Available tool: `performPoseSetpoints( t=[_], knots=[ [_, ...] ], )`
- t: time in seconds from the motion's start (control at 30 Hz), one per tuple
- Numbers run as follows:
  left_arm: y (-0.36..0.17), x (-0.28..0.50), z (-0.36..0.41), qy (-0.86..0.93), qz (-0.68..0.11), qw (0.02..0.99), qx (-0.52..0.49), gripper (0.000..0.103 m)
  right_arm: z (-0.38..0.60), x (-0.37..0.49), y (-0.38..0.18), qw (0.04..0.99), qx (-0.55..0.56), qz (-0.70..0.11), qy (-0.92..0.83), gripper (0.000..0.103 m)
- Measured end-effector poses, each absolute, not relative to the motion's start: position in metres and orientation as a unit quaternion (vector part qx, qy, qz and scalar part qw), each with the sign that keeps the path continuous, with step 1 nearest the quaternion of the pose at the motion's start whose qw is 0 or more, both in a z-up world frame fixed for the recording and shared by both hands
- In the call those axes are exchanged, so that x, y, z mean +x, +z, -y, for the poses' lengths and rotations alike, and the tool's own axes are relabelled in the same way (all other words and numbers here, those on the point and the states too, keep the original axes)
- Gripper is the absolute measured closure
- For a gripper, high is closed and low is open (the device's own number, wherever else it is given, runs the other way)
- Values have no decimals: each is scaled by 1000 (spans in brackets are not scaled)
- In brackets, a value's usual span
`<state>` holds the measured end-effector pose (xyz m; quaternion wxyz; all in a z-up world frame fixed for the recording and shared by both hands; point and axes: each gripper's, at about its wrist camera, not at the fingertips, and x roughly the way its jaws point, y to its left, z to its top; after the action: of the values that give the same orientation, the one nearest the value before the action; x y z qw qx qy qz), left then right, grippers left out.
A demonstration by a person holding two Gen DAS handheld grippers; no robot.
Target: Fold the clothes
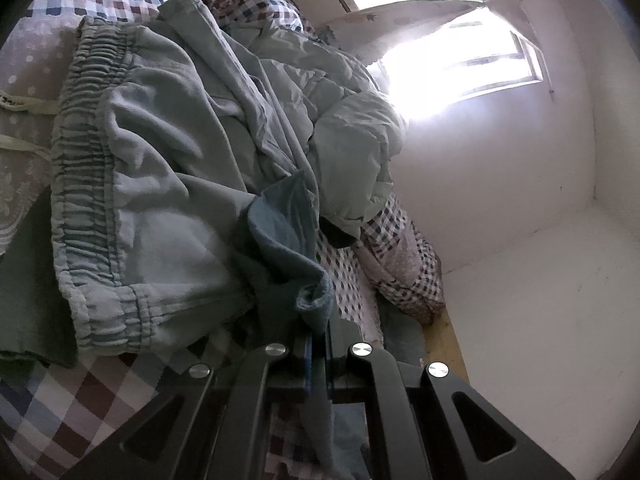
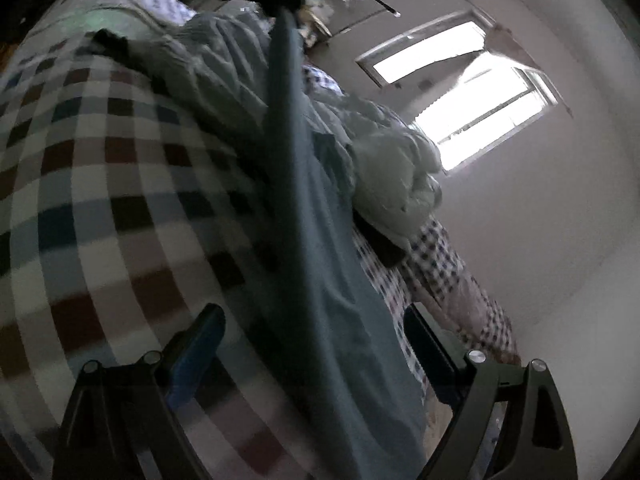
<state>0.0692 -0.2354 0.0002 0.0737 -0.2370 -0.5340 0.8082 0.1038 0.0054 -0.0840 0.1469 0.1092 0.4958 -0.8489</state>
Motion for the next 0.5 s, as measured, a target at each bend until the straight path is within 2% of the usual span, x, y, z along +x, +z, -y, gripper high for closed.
performPoseSetpoints(
  t=[0.23,0.5],
  knots=[
    [-4,71,240,803,540,73,-241,100,-57,59,-75,82,167,-460,-868,10],
    [-6,73,242,799,545,67,-244,100,-164,45,-81,-13,210,-476,-854,10]
  ],
)
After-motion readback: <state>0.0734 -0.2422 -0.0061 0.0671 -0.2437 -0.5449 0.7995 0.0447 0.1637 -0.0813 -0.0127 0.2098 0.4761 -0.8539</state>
